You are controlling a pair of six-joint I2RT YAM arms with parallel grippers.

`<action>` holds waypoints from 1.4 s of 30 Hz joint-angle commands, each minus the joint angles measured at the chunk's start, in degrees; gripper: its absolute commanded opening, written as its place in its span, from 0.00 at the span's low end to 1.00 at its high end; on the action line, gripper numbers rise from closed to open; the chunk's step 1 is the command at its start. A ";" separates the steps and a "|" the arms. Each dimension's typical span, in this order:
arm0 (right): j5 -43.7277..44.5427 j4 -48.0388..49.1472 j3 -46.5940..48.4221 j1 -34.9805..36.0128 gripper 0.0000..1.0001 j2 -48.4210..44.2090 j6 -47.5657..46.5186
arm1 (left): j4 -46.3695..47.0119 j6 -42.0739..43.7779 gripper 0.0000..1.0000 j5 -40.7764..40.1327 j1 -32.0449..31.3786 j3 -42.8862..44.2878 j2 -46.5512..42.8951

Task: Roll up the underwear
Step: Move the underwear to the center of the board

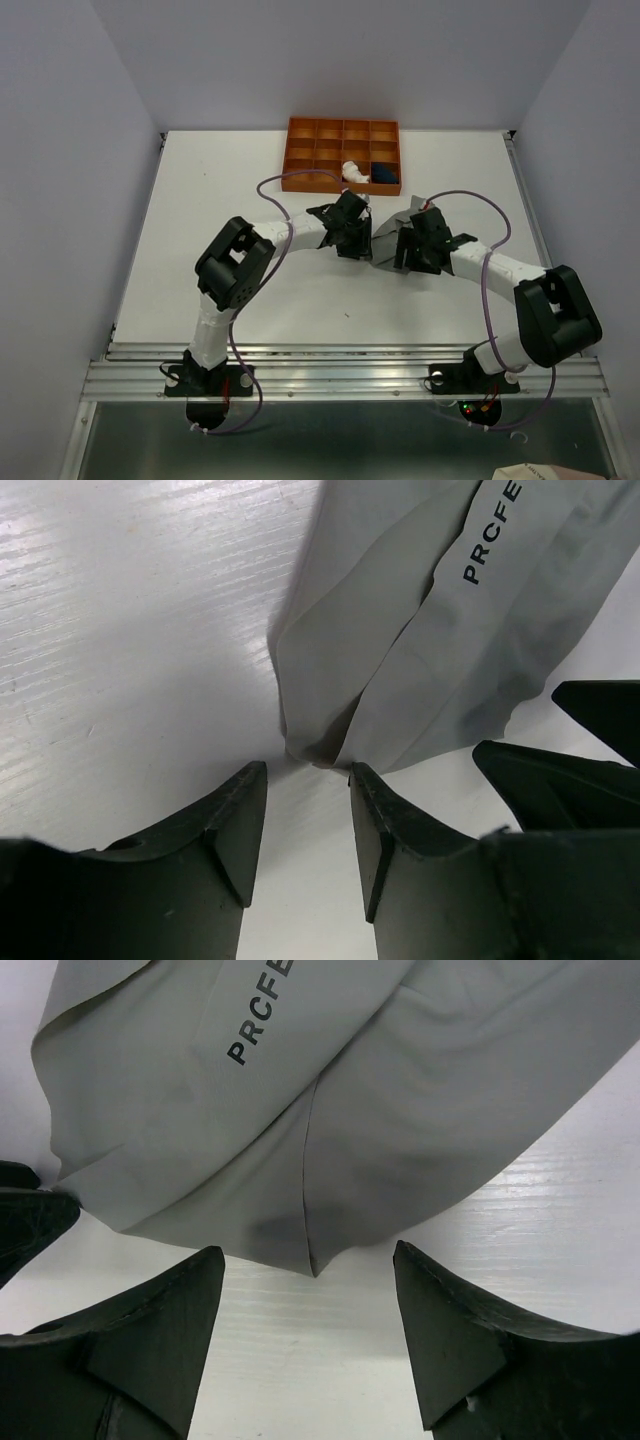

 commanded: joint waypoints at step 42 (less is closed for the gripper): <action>-7.35 6.48 -6.75 0.33 0.01 -5.16 -1.53 | 11.36 -8.19 0.00 2.93 -1.22 -11.04 -8.09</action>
